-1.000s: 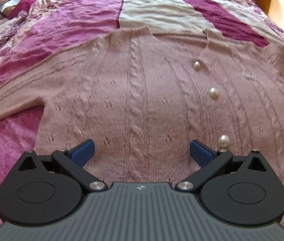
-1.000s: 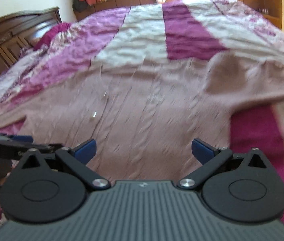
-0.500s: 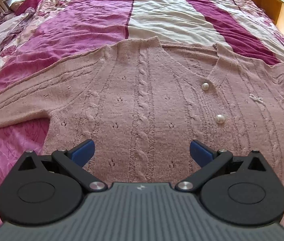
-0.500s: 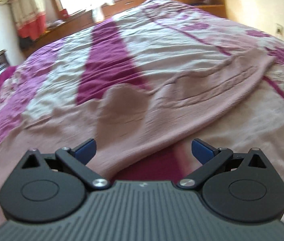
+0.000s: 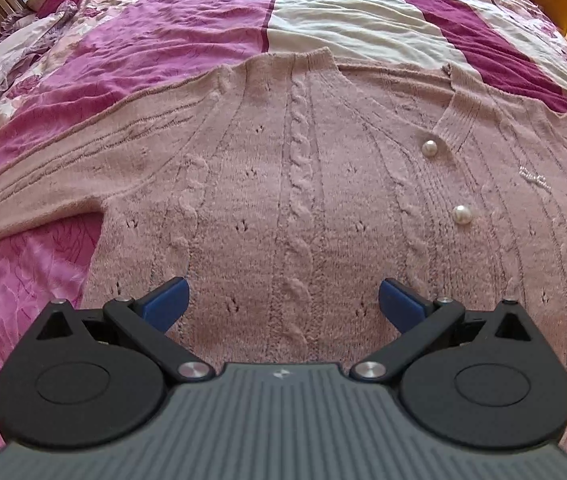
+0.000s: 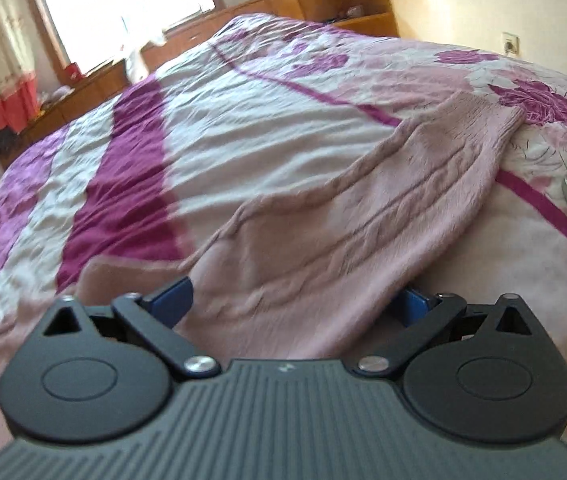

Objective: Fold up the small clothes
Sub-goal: 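Grasp the cardigan sleeve cuff with the right gripper, then fold the held sleeve across the cardigan body and open the right gripper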

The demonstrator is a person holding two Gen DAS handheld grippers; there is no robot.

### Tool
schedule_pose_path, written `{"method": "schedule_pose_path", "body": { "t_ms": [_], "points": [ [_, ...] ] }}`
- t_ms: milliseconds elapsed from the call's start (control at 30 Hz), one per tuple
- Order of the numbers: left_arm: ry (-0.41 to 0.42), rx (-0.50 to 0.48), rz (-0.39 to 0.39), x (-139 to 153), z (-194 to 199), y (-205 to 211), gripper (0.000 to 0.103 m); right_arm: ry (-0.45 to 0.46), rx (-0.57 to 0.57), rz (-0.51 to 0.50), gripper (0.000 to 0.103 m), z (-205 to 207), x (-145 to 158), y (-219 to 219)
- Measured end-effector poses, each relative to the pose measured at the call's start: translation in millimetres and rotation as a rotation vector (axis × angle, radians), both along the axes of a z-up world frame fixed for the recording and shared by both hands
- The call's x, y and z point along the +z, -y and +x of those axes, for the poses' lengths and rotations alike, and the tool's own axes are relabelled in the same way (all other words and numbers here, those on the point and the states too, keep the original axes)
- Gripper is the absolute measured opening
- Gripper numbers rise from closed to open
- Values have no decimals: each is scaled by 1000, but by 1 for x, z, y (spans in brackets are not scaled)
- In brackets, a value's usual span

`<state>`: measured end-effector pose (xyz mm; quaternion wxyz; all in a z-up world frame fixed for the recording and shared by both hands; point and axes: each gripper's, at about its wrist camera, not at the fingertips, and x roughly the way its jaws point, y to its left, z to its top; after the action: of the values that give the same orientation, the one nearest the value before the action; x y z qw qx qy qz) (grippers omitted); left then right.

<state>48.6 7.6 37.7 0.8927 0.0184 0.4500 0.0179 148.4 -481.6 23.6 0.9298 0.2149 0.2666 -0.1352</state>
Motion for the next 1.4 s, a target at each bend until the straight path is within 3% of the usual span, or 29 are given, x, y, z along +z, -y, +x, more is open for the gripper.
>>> {"method": "schedule_pose_path", "body": {
  "t_ms": [33,100,167,233,300,433,633,933,1233,1400],
  "points": [
    [-1,0,1,-1,-1,0,103,12,-16,-1,99,5,-1,5],
    [-2,0,2,-1,-2,0,103,30,-53,-1,85,12,0,12],
    [-2,1,1,-1,-3,0,103,31,-108,11,43,16,1,20],
    [-5,2,-4,-2,-5,0,103,54,-115,70,12,14,5,29],
    [-6,-1,-11,-1,-7,0,103,93,-129,101,8,4,14,32],
    [18,-6,-28,5,-12,-2,103,163,-94,-9,8,-27,47,20],
    [40,14,-47,13,-16,-14,103,134,-59,-190,8,-63,88,-11],
    [91,55,-23,32,-22,-46,103,183,101,-252,8,-63,132,-97],
    [156,126,12,56,-34,-97,103,247,252,-239,8,-34,142,-213],
    [179,160,-11,63,-45,-123,103,276,335,-271,8,-23,124,-276]
  ]
}}
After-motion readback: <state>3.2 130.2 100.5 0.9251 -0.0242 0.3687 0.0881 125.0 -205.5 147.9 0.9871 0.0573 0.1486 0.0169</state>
